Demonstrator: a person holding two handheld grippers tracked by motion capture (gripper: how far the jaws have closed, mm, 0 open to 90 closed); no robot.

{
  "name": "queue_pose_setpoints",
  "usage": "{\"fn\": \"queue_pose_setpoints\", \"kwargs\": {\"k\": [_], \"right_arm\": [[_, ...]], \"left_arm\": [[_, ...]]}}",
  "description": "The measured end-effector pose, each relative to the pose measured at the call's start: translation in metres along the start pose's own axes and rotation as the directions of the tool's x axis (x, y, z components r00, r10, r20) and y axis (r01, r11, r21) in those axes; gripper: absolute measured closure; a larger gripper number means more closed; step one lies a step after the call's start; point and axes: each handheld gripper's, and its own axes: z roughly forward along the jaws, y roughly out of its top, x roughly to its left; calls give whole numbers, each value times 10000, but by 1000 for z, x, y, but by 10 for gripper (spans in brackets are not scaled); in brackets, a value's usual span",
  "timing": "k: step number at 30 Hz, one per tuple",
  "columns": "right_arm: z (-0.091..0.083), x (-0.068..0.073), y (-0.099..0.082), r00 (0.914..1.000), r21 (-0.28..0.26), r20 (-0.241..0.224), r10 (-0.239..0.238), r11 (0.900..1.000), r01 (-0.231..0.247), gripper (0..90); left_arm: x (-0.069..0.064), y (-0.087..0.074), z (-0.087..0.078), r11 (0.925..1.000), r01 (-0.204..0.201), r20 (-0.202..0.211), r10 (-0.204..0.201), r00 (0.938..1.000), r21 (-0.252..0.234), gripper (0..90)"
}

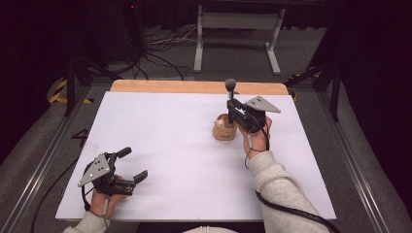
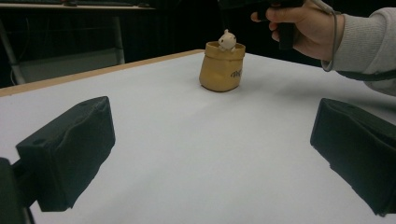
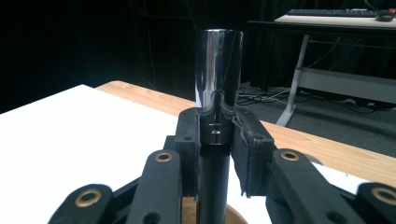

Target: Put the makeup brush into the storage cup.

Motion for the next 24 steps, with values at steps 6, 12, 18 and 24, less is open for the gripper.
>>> {"fn": "queue_pose_setpoints", "kwargs": {"k": [6,12,18,24], "right_arm": [[1,0,-6,10000,88,-34,92,9999,-92,732],[1,0,-11,9998,169,-73,165,9997,-164,731],[2,0,-15,9997,245,-71,238,9994,-236,731],[2,0,-18,9996,305,-68,275,9992,-273,731]], "left_arm": [[0,0,0,10000,7,-3,-7,10000,9,4],[0,0,0,10000,5,5,-5,10000,21,4],[0,0,0,10000,8,9,-8,10000,24,4],[0,0,0,10000,-15,17,14,10000,39,4]]}}
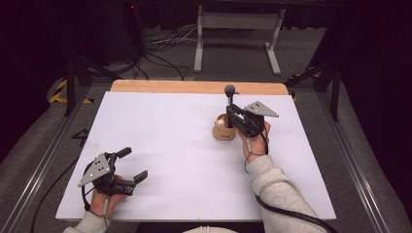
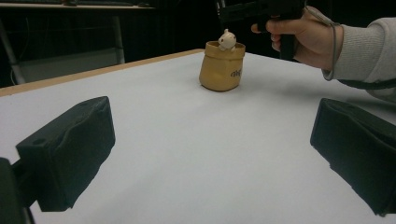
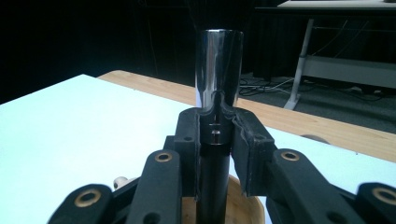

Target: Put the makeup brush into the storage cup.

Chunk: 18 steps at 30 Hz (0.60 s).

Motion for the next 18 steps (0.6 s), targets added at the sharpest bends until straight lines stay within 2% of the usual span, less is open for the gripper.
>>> {"fn": "queue_pose_setpoints", "kwargs": {"k": [8,10,11,15,16,18], "right_arm": [[0,-1,-2,9997,100,-123,227,9997,-226,722],[-1,-2,-1,9992,60,-220,321,9995,-320,639],[-1,-2,-1,9992,60,-220,321,9995,-320,639],[-5,-2,4,9975,-238,-504,500,9984,-512,439],[-7,-1,7,9970,-278,-628,458,9985,-477,353],[-10,-1,9,9964,-409,-766,370,9984,-403,325]], "left_arm": [[0,0,0,10000,-59,-30,59,10000,7,4],[0,0,0,10000,-62,-37,62,10000,-11,4],[0,0,0,10000,-62,-37,62,10000,-11,4],[0,0,0,10000,-76,2,76,10000,47,4],[0,0,0,10000,-88,7,88,10000,46,4],[0,1,0,9999,-96,12,96,10000,30,4]]}}
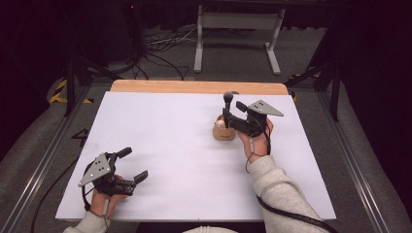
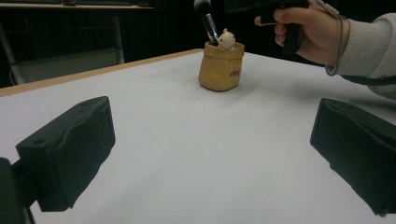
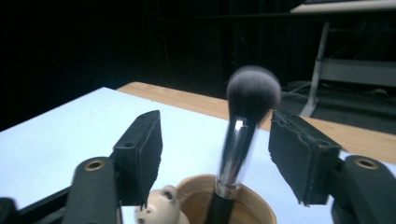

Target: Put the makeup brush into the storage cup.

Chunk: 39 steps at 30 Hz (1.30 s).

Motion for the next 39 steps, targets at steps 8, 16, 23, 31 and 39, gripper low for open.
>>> {"fn": "queue_pose_setpoints", "kwargs": {"k": [8,16,23,31,39], "right_arm": [[-16,3,13,9984,-593,-503,-259,9980,229,185],[-42,4,18,9873,-715,-1309,-899,9941,810,42],[-62,0,15,9828,-836,-1438,-1162,9910,1049,4],[-92,-5,8,9734,-914,-1740,-1488,9867,1345,0],[-112,-6,-1,9611,-1035,-2003,-1904,9796,1725,0]], "left_arm": [[0,0,-2,10000,65,-36,-65,10000,-13,4],[-1,2,-4,10000,-37,-47,37,10000,-90,4],[-1,4,-6,9998,-55,-81,54,10000,-165,4],[-3,5,-4,9998,-133,-10,132,9999,-166,2],[-3,6,-5,9999,-34,79,35,10000,-151,2]]}}
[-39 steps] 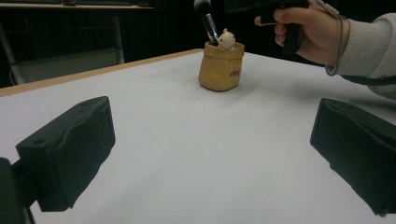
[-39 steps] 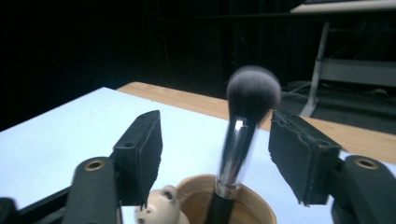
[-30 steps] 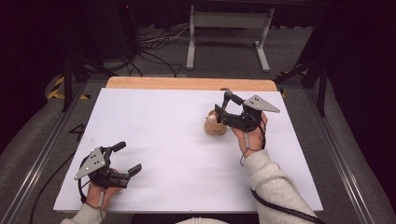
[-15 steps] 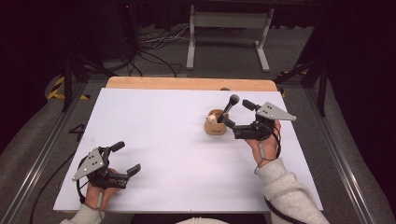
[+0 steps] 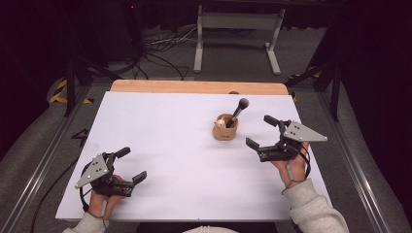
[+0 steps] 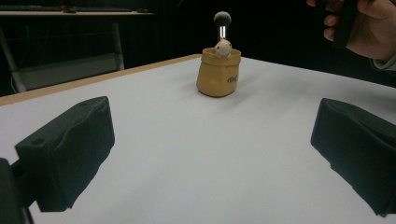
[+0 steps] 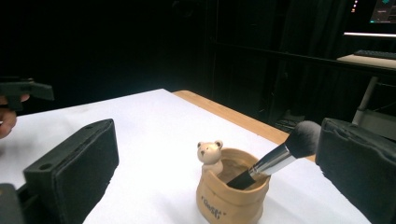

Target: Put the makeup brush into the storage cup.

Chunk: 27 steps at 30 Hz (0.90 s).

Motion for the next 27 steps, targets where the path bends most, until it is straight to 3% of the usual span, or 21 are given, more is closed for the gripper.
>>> {"fn": "queue_pose_setpoints", "kwargs": {"k": [15,27], "right_arm": [[-17,8,-25,9991,0,-272,-331,9995,331,0],[-21,13,-47,9996,-152,-244,-158,9998,154,0]], "left_arm": [[-1,1,0,10000,26,121,-26,9999,-62,1],[0,1,0,9999,110,284,-108,9995,-84,1]]}}
